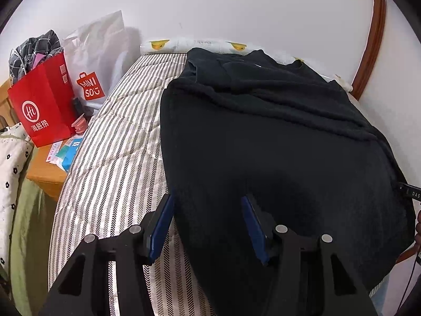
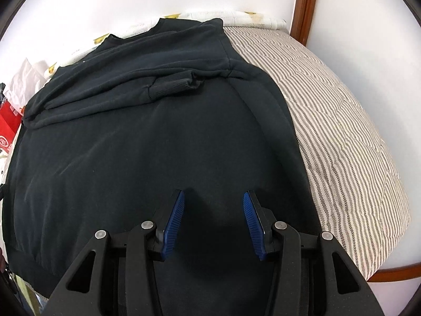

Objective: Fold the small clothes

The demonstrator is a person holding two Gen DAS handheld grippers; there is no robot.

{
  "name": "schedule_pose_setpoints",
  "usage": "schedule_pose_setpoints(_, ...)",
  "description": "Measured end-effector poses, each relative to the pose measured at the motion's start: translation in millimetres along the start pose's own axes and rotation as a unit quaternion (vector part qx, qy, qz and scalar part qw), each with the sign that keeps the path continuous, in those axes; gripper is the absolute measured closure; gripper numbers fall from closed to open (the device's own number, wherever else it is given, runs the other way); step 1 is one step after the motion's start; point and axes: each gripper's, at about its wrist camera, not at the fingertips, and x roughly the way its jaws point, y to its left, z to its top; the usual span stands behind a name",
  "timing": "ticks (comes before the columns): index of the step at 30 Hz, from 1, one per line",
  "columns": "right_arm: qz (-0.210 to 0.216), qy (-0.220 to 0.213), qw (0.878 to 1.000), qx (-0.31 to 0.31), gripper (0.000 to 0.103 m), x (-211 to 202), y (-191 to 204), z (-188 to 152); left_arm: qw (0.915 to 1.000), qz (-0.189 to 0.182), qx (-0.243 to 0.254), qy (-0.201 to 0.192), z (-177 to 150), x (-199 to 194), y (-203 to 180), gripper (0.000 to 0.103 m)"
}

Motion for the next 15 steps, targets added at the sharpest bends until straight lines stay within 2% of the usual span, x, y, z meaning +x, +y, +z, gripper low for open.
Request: schedule_pose_setpoints(15,-0.007,0.002,1.0,0.002,0.056,-3.5,1.3,-5.4,1.0,-0.001,0.002,0.005,-0.4,8.2,2.6,0.047)
